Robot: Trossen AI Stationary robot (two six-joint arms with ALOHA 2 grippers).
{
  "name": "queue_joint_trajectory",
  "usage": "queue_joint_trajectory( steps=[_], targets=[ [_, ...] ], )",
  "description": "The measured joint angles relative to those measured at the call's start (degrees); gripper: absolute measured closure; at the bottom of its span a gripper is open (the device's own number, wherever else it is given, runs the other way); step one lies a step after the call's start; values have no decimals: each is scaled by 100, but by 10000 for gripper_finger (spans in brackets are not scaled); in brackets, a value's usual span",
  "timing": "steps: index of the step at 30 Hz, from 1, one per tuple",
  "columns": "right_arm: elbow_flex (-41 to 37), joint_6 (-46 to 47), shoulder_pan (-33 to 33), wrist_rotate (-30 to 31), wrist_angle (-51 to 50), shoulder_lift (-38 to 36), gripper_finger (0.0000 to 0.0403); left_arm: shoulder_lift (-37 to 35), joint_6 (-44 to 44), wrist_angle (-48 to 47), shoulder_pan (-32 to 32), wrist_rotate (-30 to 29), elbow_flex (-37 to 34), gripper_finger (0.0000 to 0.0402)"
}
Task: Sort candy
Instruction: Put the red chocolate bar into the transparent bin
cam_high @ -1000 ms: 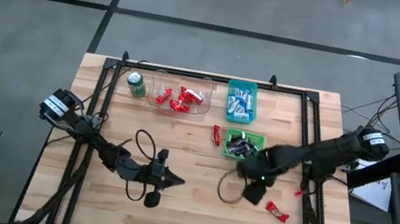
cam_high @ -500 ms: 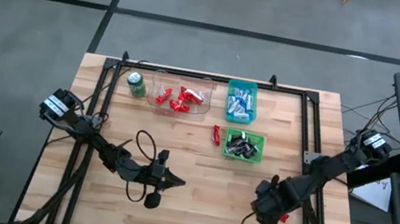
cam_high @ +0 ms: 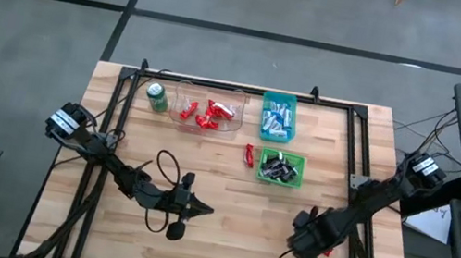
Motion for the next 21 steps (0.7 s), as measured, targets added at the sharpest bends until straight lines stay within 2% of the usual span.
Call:
queue_joint_trajectory(
  steps=[6, 12, 15, 21],
  targets=[
    [-21, -57, 15, 2, 0, 486, 271, 0, 0, -24, 0, 0, -2, 402],
    [-1, -548, 8, -24, 86, 989, 275, 0, 0, -50, 0, 0, -2, 402],
    [-13, -682, -9, -35, 187, 1033, 300, 0, -2, -51, 0, 2, -4, 402],
    [-24, -837, -60, -26, 254, 874, 376, 0, -1, -51, 0, 2, 41, 402]
  ],
)
